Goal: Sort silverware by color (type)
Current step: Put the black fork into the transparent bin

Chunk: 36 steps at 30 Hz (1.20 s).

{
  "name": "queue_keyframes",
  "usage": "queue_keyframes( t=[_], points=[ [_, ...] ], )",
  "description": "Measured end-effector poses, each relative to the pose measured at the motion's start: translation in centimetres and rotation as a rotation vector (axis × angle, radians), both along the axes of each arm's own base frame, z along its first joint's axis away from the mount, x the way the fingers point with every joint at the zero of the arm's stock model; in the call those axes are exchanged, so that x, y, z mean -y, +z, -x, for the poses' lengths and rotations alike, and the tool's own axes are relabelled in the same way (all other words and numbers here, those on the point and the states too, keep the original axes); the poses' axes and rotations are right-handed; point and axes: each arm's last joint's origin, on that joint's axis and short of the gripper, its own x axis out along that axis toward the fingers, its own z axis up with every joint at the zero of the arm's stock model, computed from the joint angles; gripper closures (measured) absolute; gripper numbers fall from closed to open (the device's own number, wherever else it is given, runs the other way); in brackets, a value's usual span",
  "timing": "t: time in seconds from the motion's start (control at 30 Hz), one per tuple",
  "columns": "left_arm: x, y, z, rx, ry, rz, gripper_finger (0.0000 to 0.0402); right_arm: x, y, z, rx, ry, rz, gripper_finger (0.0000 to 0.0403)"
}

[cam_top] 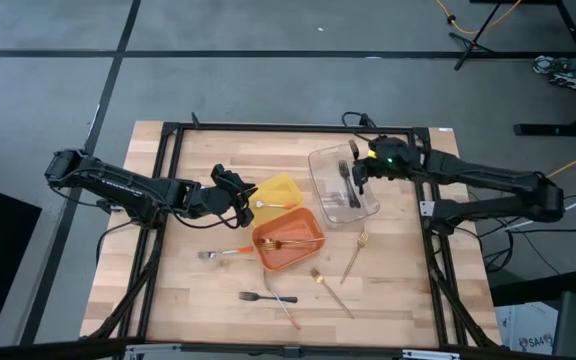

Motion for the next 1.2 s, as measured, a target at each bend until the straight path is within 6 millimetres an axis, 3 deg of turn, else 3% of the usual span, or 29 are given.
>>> queue_keyframes(
  t=[0.23,0.8,1.2],
  points=[
    [0.0,0.0,0.0,0.000,0.000,0.000,0.0356,1.6,-2.4,-1.4,-0.123,-0.032,-0.027,0.0403],
    [0.0,0.0,0.0,-0.001,0.000,0.000,0.0356,2.8,-8.5,-4.6,-0.346,-0.020,-0.119,0.0403],
    [0.0,0.0,0.0,-0.001,0.000,0.000,0.0356,3.2,-10.6,-5.4,-0.407,-0.032,-0.127,0.0403]
  ],
)
